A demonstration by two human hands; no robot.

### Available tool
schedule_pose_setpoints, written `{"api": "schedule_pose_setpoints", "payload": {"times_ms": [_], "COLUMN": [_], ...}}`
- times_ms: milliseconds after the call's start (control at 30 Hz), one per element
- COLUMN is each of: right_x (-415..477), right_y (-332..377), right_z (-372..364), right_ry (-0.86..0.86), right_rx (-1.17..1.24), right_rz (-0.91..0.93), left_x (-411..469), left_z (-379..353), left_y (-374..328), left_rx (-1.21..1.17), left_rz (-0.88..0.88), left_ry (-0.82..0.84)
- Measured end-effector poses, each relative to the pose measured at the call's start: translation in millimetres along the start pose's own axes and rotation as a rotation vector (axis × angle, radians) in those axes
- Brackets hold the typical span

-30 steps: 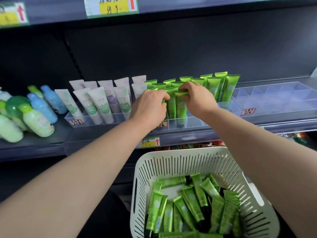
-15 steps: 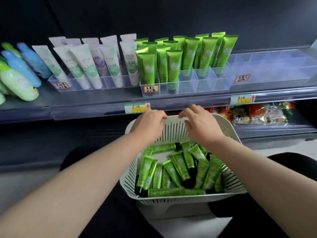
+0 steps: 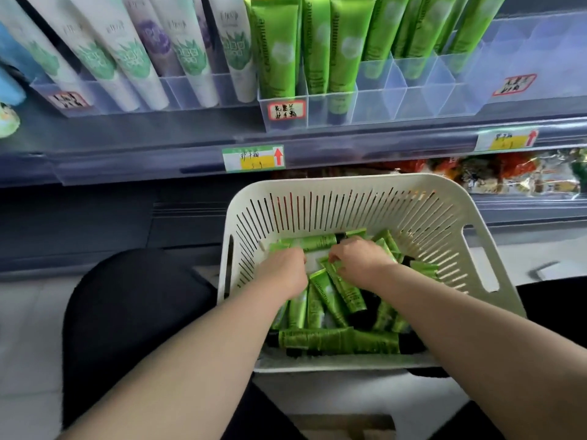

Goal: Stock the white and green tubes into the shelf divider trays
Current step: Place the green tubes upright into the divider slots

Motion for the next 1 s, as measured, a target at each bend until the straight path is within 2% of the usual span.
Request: {"api": "schedule_pose_setpoints", "payload": {"times_ms": [100, 300, 400, 500, 600, 767, 867, 1000], "right_x": [7, 16, 17, 12, -1, -34, -48, -60], "right_y": [-1, -1, 4, 7, 4, -10, -13, -22], "right_z": [-13, -24, -17, -2, 20, 34, 39, 51], "right_ry": [0.083, 0.22, 0.194, 0.088, -0.005, 0.003, -0.043, -0.273], "right_rx": [-0.126, -0.19, -0.236, -0.23, -0.11, 0.335, 0.402, 0.448], "right_rz": [-0.039, -0.038, -0.042, -0.025, -0.009, -0.03, -0.012, -0.072], "left_x": [3, 5, 5, 6, 6, 7, 9, 10], "left_z": [-9, -18, -16, -16, -18, -30, -30, -29], "left_y": [0, -4, -4, -3, -6, -18, -18, -17], "left_rx": [0.047, 0.033, 0.028, 0.034, 0.066, 0.022, -0.021, -0.176], "left_rz": [0.013, 0.024, 0.027, 0.033, -0.003, -0.007, 0.024, 0.071], "left_ry": [-0.006, 0.002, 0.002, 0.01, 0.043, 0.206, 0.198, 0.195]}}
Point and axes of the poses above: each hand's wrist, its own x-axis towards the middle knuckle, its own z-axis out of the back of the hand, y = z × x, the point moved 4 cm from there along x, towards the middle knuckle, and after that the axes turned 3 degrees about z, right-handed, at the moved point
